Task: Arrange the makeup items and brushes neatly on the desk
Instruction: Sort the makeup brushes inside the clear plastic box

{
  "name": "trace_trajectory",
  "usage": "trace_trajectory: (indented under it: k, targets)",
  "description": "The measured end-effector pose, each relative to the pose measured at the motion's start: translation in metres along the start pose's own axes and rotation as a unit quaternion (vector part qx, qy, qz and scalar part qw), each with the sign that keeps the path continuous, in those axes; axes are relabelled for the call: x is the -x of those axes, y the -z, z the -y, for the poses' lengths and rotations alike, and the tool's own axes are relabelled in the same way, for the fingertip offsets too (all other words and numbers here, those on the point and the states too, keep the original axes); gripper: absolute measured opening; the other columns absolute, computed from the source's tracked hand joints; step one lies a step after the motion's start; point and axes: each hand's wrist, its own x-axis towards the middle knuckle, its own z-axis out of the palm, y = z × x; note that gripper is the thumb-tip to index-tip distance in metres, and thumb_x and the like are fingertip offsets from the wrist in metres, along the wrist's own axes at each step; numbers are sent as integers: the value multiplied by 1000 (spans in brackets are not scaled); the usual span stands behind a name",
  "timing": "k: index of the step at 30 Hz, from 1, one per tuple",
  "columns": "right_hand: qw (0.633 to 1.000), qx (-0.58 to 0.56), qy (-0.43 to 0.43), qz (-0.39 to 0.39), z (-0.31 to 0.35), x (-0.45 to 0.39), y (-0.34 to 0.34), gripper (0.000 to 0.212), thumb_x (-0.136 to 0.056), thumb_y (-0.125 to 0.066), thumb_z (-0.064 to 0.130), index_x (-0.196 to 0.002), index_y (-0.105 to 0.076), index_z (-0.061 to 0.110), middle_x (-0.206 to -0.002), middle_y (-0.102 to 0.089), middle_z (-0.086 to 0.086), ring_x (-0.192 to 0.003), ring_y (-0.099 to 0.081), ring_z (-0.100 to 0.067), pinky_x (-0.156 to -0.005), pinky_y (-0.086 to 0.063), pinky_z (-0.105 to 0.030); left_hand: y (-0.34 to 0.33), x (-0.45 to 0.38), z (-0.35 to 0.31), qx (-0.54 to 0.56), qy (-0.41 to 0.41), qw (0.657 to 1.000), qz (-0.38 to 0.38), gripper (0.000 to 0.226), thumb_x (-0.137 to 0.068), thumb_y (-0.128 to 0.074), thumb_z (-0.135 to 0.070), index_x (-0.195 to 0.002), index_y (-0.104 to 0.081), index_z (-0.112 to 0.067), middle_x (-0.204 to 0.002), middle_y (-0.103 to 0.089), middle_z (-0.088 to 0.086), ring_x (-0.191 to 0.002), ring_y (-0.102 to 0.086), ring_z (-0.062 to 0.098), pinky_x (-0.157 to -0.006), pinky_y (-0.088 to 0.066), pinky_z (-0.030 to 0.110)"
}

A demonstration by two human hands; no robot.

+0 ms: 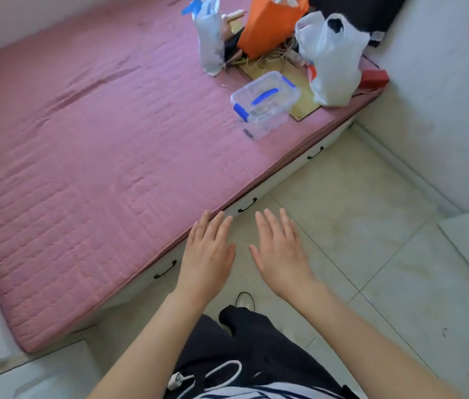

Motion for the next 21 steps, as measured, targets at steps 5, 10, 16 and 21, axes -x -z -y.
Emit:
trace_trajectory:
  k: [5,10,16,21]
  targets:
    - [996,-30,-84,-10,-62,2,15,65,-101,-31,41,-151,-7,9,-159,-12,-12,-147,1,-32,-119,-12,-45,-11,-54,-48,-14,-59,998,21,52,-94,-51,-23,-143,-38,-11,-151,-36,5,-146,-16,27,-119,-15,42]
    - [986,-62,-150,-36,-107,-8,28,64,-101,-29,42,-152,-6,10,-159,-13,-10,-147,1,-31,-120,-11,-43,-12,-106,-77,-17,-98,994,42,48,-94,-53,-21,-140,-43,-10,-147,-42,4,-144,-23,27,-117,-22,45]
    - [973,-97,-197,-64,-153,-46,46,62,-100,-32,39,-151,-14,7,-157,-21,-10,-147,-4,-30,-120,-11,-40,-13,-174,-99,-7,-119,993,19,43,-91,-59,-13,-133,-52,-7,-138,-52,6,-137,-37,31,-110,-35,45]
    - [972,-73,-218,-49,-197,-107,67,61,-101,-30,39,-150,-13,7,-157,-19,-11,-147,-4,-32,-120,-13,-42,-12,-248,-113,6,-122,992,31,42,-89,-59,-8,-131,-54,-5,-137,-52,8,-136,-38,33,-104,-41,46]
